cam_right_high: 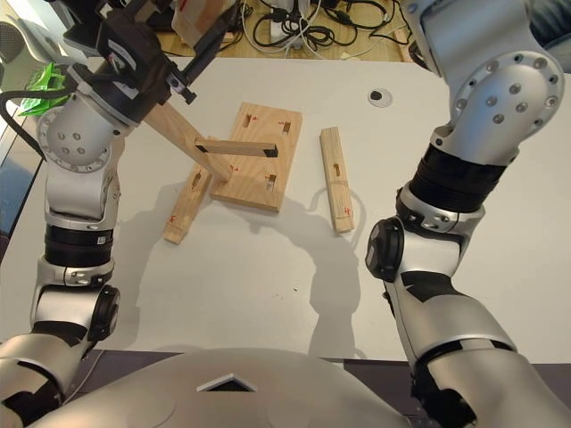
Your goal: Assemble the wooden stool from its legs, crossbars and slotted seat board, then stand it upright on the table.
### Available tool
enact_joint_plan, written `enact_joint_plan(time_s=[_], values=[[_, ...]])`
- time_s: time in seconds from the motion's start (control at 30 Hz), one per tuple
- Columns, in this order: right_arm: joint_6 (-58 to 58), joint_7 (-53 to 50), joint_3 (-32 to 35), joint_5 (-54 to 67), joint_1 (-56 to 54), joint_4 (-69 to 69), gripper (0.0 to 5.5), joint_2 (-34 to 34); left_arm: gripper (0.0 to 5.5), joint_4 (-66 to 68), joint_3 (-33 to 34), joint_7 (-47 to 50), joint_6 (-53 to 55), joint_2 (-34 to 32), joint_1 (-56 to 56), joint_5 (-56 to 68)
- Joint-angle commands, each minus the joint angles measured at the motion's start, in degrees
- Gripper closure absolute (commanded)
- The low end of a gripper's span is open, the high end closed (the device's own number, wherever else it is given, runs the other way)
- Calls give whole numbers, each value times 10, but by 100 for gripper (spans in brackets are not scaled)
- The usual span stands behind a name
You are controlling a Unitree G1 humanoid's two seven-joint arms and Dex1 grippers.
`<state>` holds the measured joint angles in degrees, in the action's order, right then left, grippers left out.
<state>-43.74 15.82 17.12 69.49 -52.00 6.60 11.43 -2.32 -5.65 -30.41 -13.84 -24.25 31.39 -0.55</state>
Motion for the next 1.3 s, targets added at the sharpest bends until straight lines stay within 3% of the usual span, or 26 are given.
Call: enact_joint_plan(time_s=[0.03,0.4,0.43,0.73,1.03,1.1,1.2,1.3], values=[[-22,8,-7,32,14,13,420,0,344,51,29,12,-14,-23,42,-13],[8,3,-4,22,12,14,419,-12,344,68,25,25,-32,-16,55,-27],[11,2,-4,22,12,14,419,-13,308,68,26,29,-31,-12,56,-29],[61,-8,4,-11,6,10,449,-13,174,71,31,65,-34,-13,53,-54],[101,-16,50,-98,41,-19,450,80,36,103,131,127,-60,-111,9,-93],[99,-23,55,-116,67,-20,450,92,10,96,155,134,-32,-119,-21,-88],[95,-32,51,-146,115,-16,450,97,10,74,140,112,30,-121,-66,-96],[99,-52,46,-179,167,-8,450,89,10,0,82,-5,163,-132,-163,-56]])
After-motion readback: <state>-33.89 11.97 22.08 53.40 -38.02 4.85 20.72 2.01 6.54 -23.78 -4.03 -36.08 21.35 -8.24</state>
